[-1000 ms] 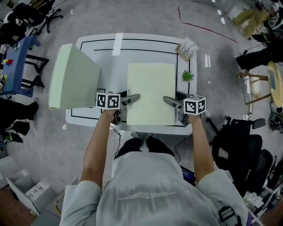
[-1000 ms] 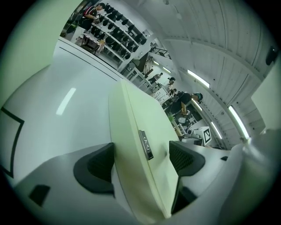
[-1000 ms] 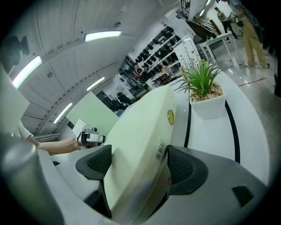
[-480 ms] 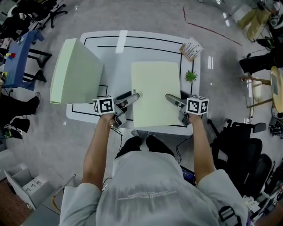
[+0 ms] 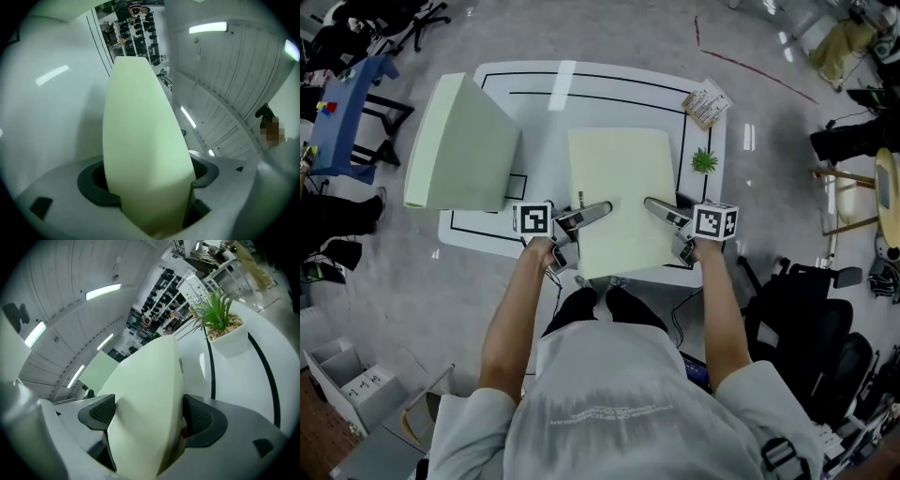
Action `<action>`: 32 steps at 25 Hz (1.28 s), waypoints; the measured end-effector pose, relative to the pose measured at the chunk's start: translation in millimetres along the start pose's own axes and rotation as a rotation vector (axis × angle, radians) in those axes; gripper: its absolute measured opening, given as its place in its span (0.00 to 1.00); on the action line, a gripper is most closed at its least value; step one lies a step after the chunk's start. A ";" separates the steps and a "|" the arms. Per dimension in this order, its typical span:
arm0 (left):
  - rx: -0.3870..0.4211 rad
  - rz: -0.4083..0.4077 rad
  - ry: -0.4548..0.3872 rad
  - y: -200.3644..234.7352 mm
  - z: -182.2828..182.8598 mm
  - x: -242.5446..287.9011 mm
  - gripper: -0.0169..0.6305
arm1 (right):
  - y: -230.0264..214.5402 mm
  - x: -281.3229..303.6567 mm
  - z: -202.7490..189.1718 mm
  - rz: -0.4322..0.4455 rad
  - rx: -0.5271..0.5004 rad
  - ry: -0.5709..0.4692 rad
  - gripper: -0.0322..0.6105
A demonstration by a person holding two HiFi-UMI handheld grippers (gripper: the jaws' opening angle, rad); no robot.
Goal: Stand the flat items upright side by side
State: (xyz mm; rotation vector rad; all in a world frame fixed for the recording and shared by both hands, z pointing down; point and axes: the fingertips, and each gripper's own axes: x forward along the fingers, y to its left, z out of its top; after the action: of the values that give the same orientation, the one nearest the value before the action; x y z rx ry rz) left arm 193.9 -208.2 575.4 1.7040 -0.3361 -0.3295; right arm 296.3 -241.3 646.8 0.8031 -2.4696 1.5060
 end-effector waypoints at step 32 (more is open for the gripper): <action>0.341 -0.077 0.242 16.2 -7.0 -1.6 0.54 | 40.2 -8.4 -5.3 0.366 -0.017 0.101 0.74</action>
State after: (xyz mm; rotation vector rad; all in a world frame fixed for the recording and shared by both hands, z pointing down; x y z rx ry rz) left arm 194.7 -203.8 592.5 2.0716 -0.1534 -0.1222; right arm 282.2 -219.3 614.6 0.2706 -2.6513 1.5835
